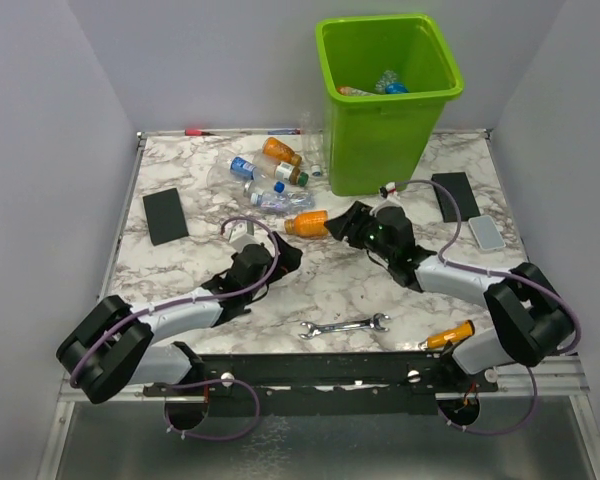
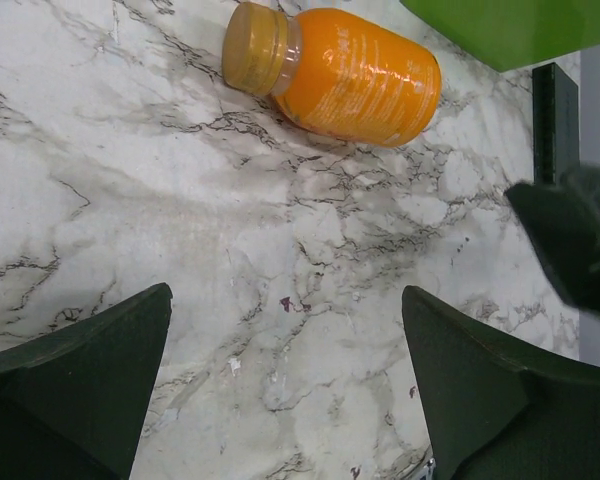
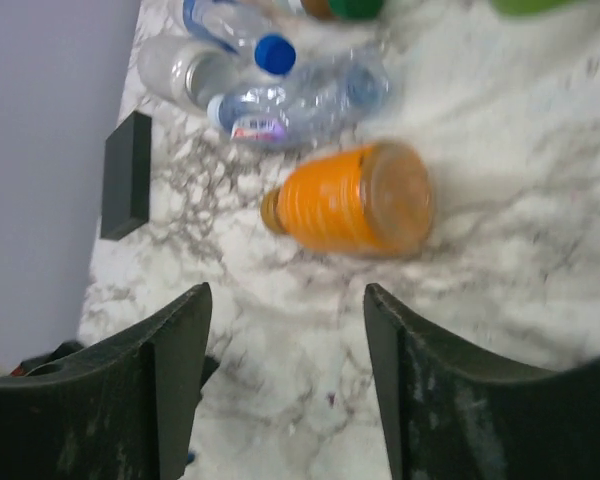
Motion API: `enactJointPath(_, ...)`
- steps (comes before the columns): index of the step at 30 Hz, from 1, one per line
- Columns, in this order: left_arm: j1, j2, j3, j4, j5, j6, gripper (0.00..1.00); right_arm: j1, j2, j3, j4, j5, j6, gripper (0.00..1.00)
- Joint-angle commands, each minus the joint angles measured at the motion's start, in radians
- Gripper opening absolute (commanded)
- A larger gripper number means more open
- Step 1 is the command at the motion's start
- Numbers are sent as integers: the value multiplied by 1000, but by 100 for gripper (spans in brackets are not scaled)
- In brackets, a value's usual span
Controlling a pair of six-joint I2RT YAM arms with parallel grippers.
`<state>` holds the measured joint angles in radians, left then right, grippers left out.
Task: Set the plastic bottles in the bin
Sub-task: Pick up the plastic bottle at the center of the board.
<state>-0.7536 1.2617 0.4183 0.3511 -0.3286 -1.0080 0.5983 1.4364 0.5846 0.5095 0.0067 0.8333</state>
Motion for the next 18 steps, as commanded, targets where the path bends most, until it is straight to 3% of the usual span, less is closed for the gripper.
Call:
enactJointPath(1, 6, -60, -35, 14, 29, -21, 97, -15, 118, 188, -66, 140, -175, 59)
enactJointPath(4, 7, -124, -68, -16, 25, -37, 96, -17, 218, 297, -65, 213, -207, 49)
enactJointPath(9, 8, -241, -142, -40, 6, -66, 92, -27, 384, 440, -63, 213, -222, 42)
enactJointPath(18, 10, -240, -157, -31, 5, -59, 89, -29, 535, 499, -54, 96, -181, 40)
